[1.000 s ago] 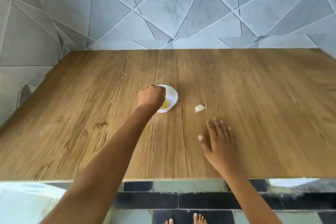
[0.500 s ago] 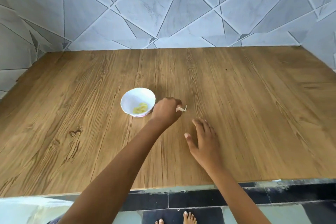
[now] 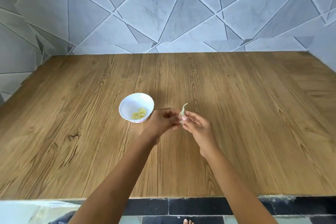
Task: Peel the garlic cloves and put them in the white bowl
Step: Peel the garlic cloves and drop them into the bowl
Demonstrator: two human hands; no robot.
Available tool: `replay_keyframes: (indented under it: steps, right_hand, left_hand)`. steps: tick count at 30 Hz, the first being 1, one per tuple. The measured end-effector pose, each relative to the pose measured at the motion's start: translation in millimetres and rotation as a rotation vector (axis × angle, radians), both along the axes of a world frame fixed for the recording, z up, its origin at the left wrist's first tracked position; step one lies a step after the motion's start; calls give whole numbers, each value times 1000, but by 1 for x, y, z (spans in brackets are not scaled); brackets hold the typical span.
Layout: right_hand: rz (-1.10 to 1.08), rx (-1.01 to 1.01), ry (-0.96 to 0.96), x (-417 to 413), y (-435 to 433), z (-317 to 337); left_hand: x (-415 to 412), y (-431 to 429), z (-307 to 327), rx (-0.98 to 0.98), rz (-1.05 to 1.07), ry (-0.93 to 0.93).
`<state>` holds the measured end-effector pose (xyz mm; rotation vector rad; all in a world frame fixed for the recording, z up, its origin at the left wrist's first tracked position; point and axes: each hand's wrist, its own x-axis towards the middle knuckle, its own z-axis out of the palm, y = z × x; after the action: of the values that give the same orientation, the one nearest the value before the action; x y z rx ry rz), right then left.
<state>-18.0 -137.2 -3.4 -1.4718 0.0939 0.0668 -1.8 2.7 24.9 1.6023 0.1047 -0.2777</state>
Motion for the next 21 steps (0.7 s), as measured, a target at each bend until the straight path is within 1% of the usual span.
replay_keyframes:
  steps: [3, 6, 10, 14, 16, 18, 21]
  right_hand:
    - [-10, 38, 2, 4, 4, -1]
    - [33, 33, 11, 8, 4, -1]
    - [48, 43, 16, 8, 6, -5]
    - [-2, -93, -51, 8, 11, -14]
    - [-31, -127, -73, 7, 12, -18]
    - [-45, -149, -89, 6, 13, -19]
    - [-53, -162, -92, 7, 13, -20]
  left_hand:
    - [-3, 2, -5, 159, 41, -134]
    - [-3, 10, -8, 289, 15, -242]
    - [-3, 11, -6, 462, -21, -322]
    - [-7, 4, -10, 547, 47, -383]
    - [-9, 0, -14, 581, 89, -393]
    - [-10, -2, -17, 572, 110, -366]
    - [-8, -2, -19, 498, 144, -288]
